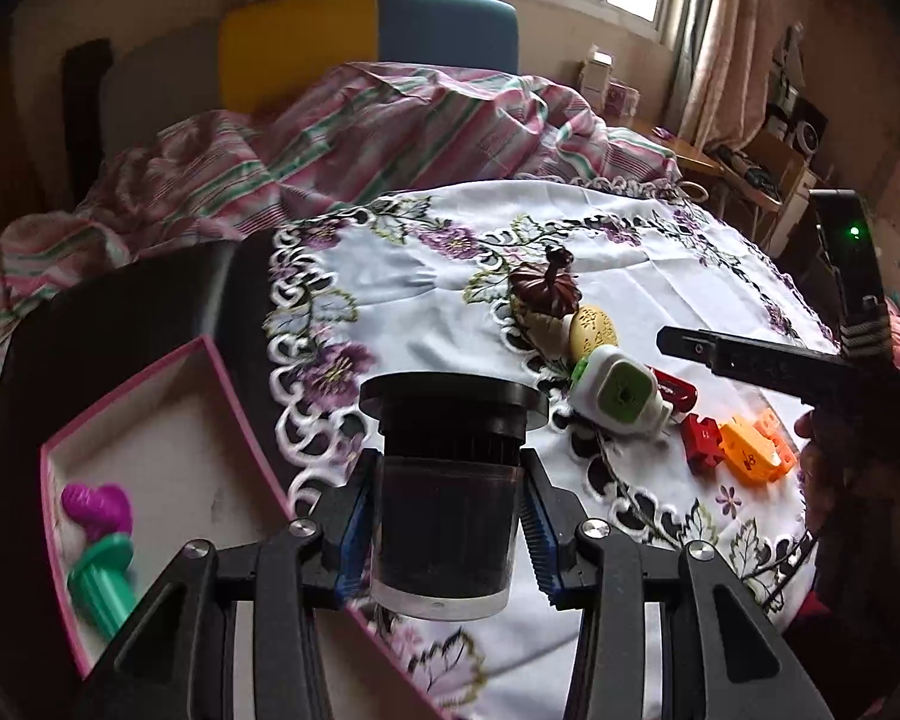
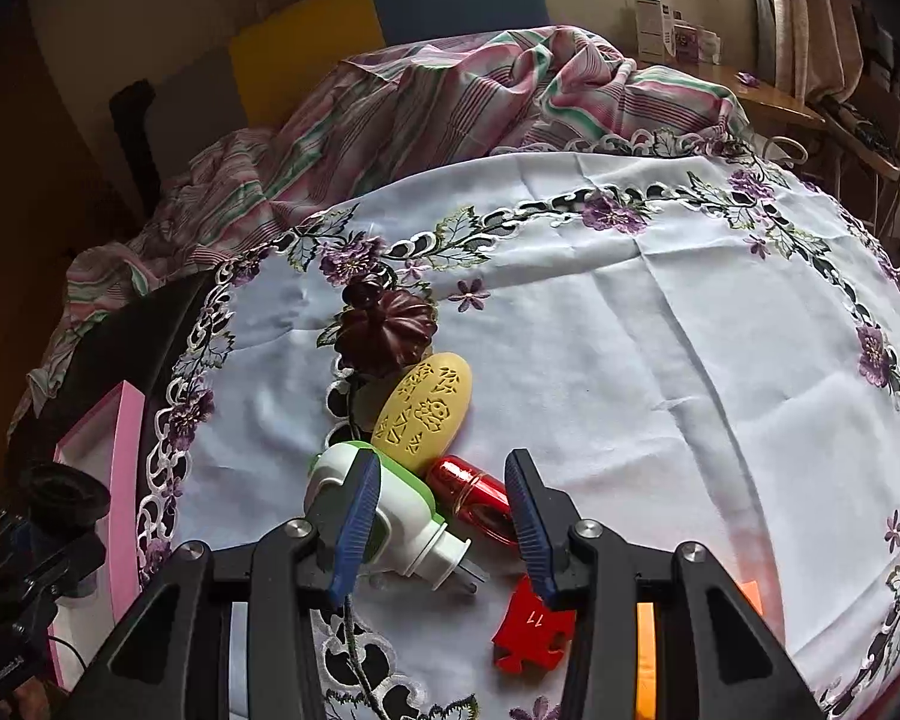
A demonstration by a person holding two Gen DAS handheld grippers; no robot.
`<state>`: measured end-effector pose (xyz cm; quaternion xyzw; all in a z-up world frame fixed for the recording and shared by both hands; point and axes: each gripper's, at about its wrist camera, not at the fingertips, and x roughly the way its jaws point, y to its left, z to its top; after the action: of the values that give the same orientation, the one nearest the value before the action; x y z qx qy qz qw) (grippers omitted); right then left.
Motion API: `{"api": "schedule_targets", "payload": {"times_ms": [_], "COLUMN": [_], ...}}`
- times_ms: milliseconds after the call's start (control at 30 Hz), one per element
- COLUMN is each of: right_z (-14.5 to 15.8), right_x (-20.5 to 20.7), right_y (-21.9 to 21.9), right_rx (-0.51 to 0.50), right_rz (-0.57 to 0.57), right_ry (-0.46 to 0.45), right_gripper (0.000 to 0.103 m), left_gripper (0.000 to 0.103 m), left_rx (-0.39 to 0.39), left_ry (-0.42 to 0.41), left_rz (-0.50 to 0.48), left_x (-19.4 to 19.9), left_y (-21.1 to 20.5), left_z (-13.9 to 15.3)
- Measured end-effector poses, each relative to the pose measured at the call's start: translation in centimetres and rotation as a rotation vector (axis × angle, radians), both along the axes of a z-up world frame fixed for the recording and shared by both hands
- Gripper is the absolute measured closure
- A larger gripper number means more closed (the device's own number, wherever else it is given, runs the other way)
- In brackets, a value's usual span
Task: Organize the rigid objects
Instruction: 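Carry the cup with the left gripper while the right gripper grasps the brown pumpkin lid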
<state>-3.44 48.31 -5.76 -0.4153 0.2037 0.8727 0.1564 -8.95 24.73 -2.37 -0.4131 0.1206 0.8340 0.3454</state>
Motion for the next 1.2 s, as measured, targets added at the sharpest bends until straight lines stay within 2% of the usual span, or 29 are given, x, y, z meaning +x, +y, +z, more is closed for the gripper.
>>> {"api": "schedule_targets", "payload": {"times_ms": [167,300,433,667,733,767,800,967,1200], "right_z": [0.3,1.0,0.3,-2.1,-2.7,-2.7,-2.4,-0.9,1.7], "right_x": [-0.8,-3.5,-7.6,-12.7,-13.8,-14.1,-14.3,-13.8,-10.5], "right_y": [-0.2,-0.5,-0.1,0.8,0.8,0.5,0.1,-2.1,-7.0], "right_rx": [-0.020,0.028,0.044,0.040,0.042,0.079,0.106,0.142,0.076], "right_rz": [0.016,0.047,0.059,0.014,0.017,0.023,0.037,0.107,0.268], "right_ry": [0.014,0.014,-0.040,-0.122,-0.140,-0.137,-0.127,-0.101,-0.019], "right_gripper": [0.060,0.060,0.060,0.060,0.062,0.069,0.081,0.081,0.081], "left_gripper": [0.058,0.058,0.058,0.058,0.058,0.058,0.058,0.058,0.058], "left_rx": [0.027,0.043,0.063,0.087,0.088,0.090,0.093,0.100,0.107], "left_ry": [0.003,-0.008,-0.019,-0.042,-0.048,-0.052,-0.057,-0.073,-0.079], "left_rz": [0.038,0.064,0.103,0.172,0.190,0.197,0.206,0.242,0.296], "left_x": [1.7,2.7,3.1,3.0,3.0,2.9,2.9,3.1,3.3], "left_y": [-3.3,-5.7,-8.0,-11.4,-12.2,-12.5,-12.9,-14.2,-16.1], "left_z": [0.5,0.5,0.5,0.6,0.4,0.3,0.1,-0.6,-1.0]}}
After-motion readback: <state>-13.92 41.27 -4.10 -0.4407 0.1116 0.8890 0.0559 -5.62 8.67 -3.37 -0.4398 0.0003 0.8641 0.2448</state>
